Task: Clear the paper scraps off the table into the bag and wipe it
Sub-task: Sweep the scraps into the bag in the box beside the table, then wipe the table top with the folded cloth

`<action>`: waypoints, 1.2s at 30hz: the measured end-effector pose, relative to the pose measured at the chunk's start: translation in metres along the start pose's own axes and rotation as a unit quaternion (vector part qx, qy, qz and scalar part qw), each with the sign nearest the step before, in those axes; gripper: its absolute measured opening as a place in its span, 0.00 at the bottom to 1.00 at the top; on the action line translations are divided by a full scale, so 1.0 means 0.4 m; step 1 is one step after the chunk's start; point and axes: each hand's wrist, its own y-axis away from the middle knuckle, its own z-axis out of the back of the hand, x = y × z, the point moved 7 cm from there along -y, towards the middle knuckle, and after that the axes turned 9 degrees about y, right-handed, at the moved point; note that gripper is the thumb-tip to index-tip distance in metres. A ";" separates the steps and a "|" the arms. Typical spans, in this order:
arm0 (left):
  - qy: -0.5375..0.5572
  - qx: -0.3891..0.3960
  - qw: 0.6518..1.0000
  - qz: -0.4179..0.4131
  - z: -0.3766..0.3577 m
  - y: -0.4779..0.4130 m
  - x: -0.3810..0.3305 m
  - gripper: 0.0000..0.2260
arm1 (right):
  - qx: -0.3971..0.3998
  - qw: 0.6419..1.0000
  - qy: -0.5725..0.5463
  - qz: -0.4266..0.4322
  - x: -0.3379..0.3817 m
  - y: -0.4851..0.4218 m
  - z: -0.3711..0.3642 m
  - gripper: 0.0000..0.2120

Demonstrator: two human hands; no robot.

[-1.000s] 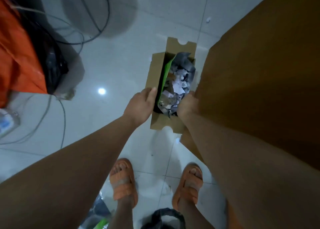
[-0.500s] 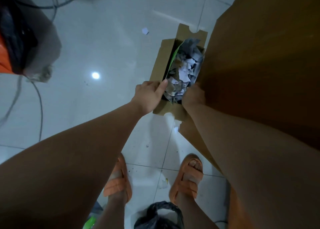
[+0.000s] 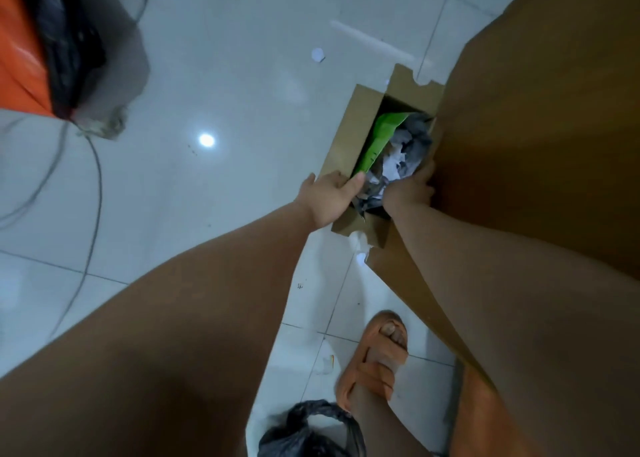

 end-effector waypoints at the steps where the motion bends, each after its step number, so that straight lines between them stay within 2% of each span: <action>1: 0.010 -0.013 1.000 -0.010 0.011 0.012 -0.012 0.24 | -0.012 1.000 -0.007 0.006 0.012 0.014 0.010 0.41; 3: 0.055 -0.034 0.998 -0.011 0.038 0.049 -0.035 0.25 | -0.023 0.999 -0.005 0.040 0.044 0.047 0.035 0.43; 7: 0.144 -0.075 0.987 -0.014 0.112 0.120 -0.078 0.28 | -0.021 0.996 -0.057 0.059 0.104 0.124 0.108 0.38; 9: 0.188 -0.088 0.978 -0.016 0.152 0.161 -0.118 0.25 | -0.004 0.996 -0.062 0.062 0.144 0.182 0.149 0.34; 11: 0.240 -0.090 0.966 -0.019 0.193 0.217 -0.180 0.18 | 0.016 0.995 -0.037 0.086 0.205 0.253 0.200 0.28; 15: 0.286 -0.081 0.953 -0.063 0.276 0.372 -0.368 0.17 | 0.058 0.977 -0.010 0.204 0.344 0.436 0.345 0.15; 17: 0.277 -0.099 0.951 -0.097 0.323 0.450 -0.468 0.12 | 0.043 0.967 -0.006 0.252 0.401 0.524 0.438 0.09; 20: 0.260 -0.132 0.945 -0.151 0.387 0.582 -0.613 0.10 | 0.008 0.955 -0.049 0.294 0.459 0.654 0.596 0.10; 25: 0.216 -0.124 0.943 -0.223 0.418 0.802 -0.819 0.11 | -0.053 0.937 -0.067 0.339 0.465 0.844 0.867 0.09; 30: 0.138 -0.098 0.944 -0.284 0.316 0.995 -1.053 0.13 | -0.122 0.925 -0.055 0.355 0.350 0.966 1.173 0.11; 33: 0.086 -0.086 0.937 -0.328 0.194 1.094 -1.206 0.09 | -0.170 0.919 -0.045 0.352 0.231 0.998 1.346 0.10; 36: 0.020 -0.092 0.933 -0.346 0.079 1.143 -1.298 0.10 | -0.194 0.915 -0.047 0.351 0.121 0.997 1.441 0.08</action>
